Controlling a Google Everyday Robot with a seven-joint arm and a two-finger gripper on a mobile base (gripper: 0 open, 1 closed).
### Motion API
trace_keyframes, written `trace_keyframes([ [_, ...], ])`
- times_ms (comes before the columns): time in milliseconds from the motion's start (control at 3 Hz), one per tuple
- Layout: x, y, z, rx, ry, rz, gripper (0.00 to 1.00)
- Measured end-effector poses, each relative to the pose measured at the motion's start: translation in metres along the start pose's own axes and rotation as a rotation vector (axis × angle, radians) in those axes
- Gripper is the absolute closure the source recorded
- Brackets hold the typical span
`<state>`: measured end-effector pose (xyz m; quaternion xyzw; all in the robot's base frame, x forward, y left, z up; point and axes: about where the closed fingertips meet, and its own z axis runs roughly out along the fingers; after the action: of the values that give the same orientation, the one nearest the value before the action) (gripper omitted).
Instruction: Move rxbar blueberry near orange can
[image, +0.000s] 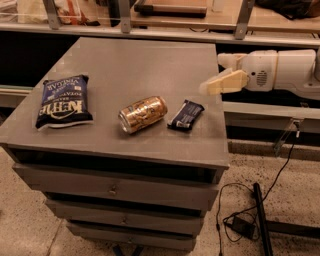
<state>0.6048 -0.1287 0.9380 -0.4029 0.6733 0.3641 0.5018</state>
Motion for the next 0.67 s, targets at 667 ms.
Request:
trace_keyframes([
  [667, 0.004, -0.038, -0.034, 0.344, -0.006, 0.007, 0.00],
])
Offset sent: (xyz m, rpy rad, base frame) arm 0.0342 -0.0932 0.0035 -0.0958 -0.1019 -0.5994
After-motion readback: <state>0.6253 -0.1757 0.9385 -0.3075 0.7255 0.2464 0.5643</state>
